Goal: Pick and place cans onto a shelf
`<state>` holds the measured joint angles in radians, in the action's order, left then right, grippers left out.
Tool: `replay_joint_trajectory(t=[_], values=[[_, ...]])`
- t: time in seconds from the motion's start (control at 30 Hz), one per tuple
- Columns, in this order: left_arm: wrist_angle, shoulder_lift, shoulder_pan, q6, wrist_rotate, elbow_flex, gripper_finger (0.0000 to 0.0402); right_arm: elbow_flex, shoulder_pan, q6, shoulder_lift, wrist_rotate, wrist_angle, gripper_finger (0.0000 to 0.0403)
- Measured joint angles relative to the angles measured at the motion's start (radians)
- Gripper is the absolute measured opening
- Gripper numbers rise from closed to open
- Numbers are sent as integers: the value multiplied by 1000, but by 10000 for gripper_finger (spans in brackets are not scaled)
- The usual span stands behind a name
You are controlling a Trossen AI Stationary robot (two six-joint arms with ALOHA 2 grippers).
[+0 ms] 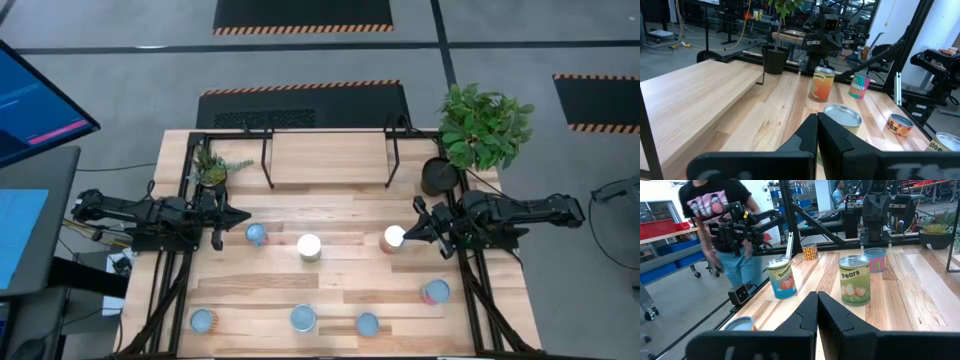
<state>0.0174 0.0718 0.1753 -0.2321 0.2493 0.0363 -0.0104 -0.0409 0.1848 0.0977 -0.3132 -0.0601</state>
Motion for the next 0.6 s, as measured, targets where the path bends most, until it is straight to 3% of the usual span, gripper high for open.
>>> replay_joint_trajectory(t=[0.47, 0.6], values=[[-5, 0, 0, -4, 0, 0, 0, 0, 0, 0, 0, 0, 0, 33], [-6, 0, 0, -120, -2, 0, 0, 0, 0, 0, 0, 0, 0, 33]])
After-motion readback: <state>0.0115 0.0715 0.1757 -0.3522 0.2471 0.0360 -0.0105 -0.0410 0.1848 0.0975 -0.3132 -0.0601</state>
